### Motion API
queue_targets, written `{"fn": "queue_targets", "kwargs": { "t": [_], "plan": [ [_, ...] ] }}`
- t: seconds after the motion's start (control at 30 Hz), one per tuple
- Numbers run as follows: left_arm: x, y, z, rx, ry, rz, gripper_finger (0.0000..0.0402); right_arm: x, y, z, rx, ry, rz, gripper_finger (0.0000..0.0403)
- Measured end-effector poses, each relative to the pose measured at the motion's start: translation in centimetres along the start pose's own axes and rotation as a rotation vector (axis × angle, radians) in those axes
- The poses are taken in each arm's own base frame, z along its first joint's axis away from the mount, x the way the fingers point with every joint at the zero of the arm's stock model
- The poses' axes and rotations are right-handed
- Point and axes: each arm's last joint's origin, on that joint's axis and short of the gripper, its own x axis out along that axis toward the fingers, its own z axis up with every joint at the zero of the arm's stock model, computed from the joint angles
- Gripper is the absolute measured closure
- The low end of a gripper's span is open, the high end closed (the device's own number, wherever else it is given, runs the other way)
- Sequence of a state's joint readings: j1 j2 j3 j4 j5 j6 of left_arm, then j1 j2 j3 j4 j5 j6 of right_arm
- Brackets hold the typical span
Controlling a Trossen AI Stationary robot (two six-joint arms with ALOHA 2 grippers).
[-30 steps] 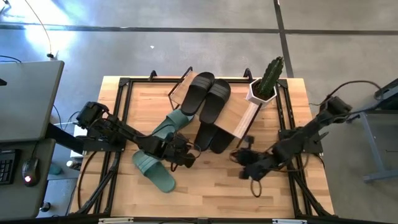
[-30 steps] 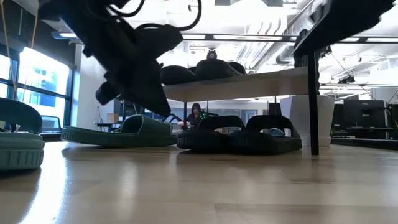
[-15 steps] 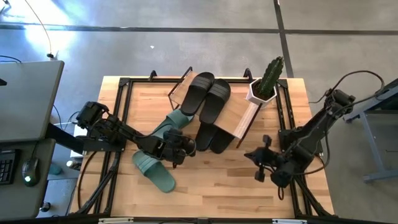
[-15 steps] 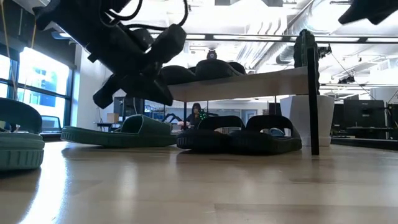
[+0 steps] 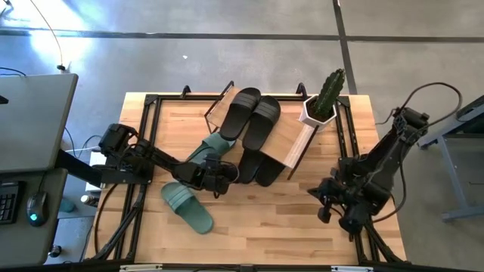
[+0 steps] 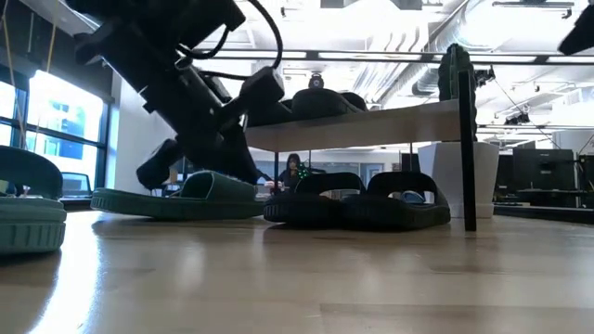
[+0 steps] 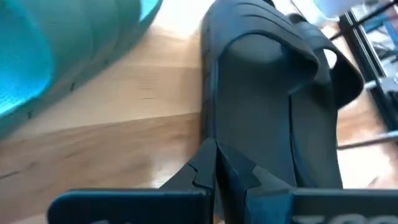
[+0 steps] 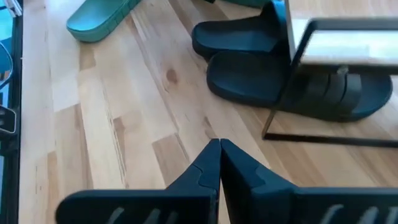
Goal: Pick and place slides into the shelf
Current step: Move the black slide under the shelf
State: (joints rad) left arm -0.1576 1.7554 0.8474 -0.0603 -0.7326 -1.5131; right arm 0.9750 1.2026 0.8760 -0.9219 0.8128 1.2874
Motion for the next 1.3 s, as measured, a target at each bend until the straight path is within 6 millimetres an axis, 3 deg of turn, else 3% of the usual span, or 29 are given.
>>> {"fn": "queue_targets", "kwargs": {
  "t": [0.3,0.8,1.3],
  "plan": [
    [1.5,0.6,-0.1,-0.042,0.053,0.042,0.0402,-0.8,0.0,-0.8,0.02,0.006,0.013,0.0403],
    [3.8,-1.5,-1.7,-0.028,0.07,0.051,0.0401,-0.8,-0.1,-0.8,0.029,0.015,0.007,0.0403],
    [4.7,-2.5,-0.4,-0.008,0.018,-0.027,0.0401,-0.8,-0.4,-0.9,0.006,0.017,-0.014,0.0403]
  ]
}}
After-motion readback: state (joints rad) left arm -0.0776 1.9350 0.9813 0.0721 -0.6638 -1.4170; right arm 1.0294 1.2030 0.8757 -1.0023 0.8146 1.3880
